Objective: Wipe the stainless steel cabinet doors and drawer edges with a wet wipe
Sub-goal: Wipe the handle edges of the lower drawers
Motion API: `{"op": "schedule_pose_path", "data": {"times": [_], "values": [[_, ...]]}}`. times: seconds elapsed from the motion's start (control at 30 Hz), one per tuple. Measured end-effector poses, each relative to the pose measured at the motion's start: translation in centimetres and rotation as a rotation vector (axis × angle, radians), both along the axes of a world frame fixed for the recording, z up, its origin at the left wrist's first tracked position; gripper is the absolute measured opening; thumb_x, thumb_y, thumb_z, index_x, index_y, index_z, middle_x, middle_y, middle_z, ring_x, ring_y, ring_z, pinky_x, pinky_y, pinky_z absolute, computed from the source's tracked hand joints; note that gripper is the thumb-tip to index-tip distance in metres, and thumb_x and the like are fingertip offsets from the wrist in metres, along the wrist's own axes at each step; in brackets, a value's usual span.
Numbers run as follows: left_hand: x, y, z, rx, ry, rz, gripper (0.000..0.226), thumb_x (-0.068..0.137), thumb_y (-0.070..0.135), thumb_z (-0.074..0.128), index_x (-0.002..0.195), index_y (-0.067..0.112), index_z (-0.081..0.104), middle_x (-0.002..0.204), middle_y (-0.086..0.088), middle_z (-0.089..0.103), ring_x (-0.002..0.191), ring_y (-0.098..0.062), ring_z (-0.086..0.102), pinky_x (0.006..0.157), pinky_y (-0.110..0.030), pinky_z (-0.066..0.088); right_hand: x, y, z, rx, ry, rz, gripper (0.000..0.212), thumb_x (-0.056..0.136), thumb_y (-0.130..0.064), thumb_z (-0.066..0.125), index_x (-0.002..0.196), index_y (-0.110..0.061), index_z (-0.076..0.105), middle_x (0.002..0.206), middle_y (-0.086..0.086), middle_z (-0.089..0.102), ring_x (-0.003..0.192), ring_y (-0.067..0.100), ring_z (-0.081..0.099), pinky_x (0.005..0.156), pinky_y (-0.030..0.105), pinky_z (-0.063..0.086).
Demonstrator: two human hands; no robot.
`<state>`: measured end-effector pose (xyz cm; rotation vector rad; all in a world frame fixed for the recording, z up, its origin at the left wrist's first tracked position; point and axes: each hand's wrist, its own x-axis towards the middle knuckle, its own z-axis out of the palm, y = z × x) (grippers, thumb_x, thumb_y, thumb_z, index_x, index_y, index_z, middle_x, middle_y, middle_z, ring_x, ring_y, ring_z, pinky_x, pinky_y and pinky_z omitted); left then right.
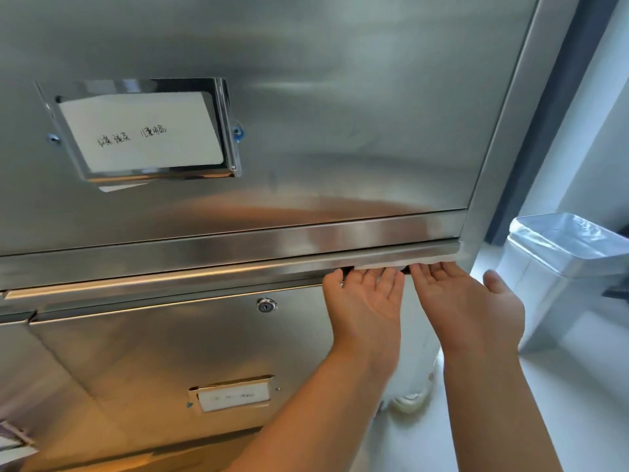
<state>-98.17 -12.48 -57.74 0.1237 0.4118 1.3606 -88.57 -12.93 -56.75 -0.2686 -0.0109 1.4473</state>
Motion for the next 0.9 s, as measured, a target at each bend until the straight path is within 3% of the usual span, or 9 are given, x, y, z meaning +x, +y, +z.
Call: {"op": "schedule_pose_path", "data": {"times": [0.1, 0.3, 0.47, 0.57, 0.67, 0.83, 0.9], "values": [[0.8, 0.1, 0.1, 0.006, 0.023, -0.013, 0.046, 0.098, 0.035, 0.026, 0.121, 0.005, 0.051, 0.123, -0.015, 0.054, 0.129, -0.033, 0.043, 0.102, -0.039, 0.036, 0.8, 0.2, 0.2, -0.005, -0.019, -0.018, 0.059, 0.099, -0.034, 0.025, 0.135, 0.013, 0.034, 0.132, 0.027, 0.047, 0.129, 0.038, 0.039, 0.11, 0.046, 0.024], [0.0, 0.1, 0.0, 0.001, 0.054, -0.03, 0.054, 0.098, 0.037, 0.026, 0.134, 0.0, 0.044, 0.136, -0.019, 0.048, 0.129, -0.033, 0.044, 0.102, -0.038, 0.037, -0.1, -0.2, -0.4, 0.002, -0.079, -0.025, 0.055, 0.1, -0.036, 0.024, 0.127, 0.005, 0.048, 0.127, 0.019, 0.057, 0.12, 0.033, 0.052, 0.109, 0.043, 0.033], [-2.4, -0.4, 0.0, -0.027, 0.068, 0.021, 0.053, 0.098, 0.036, 0.027, 0.132, 0.001, 0.043, 0.136, -0.02, 0.047, 0.13, -0.034, 0.042, 0.103, -0.039, 0.036, -2.6, -0.7, -0.5, -0.028, -0.107, -0.031, 0.053, 0.1, -0.033, 0.025, 0.137, 0.003, 0.037, 0.127, 0.02, 0.052, 0.121, 0.034, 0.047, 0.107, 0.043, 0.031], [-5.7, -1.1, 0.0, -0.024, 0.074, 0.07, 0.049, 0.097, 0.035, 0.026, 0.126, 0.002, 0.047, 0.124, -0.02, 0.053, 0.129, -0.034, 0.042, 0.1, -0.039, 0.037, -6.0, -1.3, -0.5, -0.034, -0.093, -0.003, 0.054, 0.101, -0.033, 0.026, 0.14, 0.003, 0.031, 0.125, 0.022, 0.05, 0.13, 0.032, 0.04, 0.111, 0.043, 0.027], [-10.4, -2.2, -0.2, -0.01, 0.056, 0.129, 0.046, 0.098, 0.035, 0.026, 0.12, 0.002, 0.048, 0.109, -0.018, 0.057, 0.13, -0.035, 0.041, 0.1, -0.041, 0.036, -10.9, -2.0, -0.8, -0.022, -0.072, 0.036, 0.05, 0.1, -0.033, 0.027, 0.134, 0.001, 0.04, 0.115, 0.019, 0.055, 0.128, 0.03, 0.043, 0.112, 0.041, 0.028], [-20.3, -4.3, -0.3, 0.034, 0.06, 0.212, 0.045, 0.098, 0.036, 0.025, 0.111, 0.001, 0.051, 0.113, -0.019, 0.057, 0.129, -0.034, 0.041, 0.105, -0.044, 0.034, -20.8, -3.5, -1.0, -0.022, -0.079, 0.095, 0.049, 0.1, -0.035, 0.026, 0.129, 0.0, 0.045, 0.118, 0.017, 0.057, 0.118, 0.031, 0.049, 0.112, 0.04, 0.028], [-24.0, -5.1, -0.3, 0.043, 0.08, 0.243, 0.047, 0.098, 0.035, 0.025, 0.118, 0.0, 0.049, 0.119, -0.017, 0.056, 0.129, -0.034, 0.041, 0.106, -0.045, 0.033, -24.7, -4.2, -1.0, -0.019, -0.071, 0.098, 0.05, 0.101, -0.035, 0.025, 0.131, 0.0, 0.045, 0.123, 0.017, 0.057, 0.117, 0.03, 0.05, 0.112, 0.041, 0.028]]}}
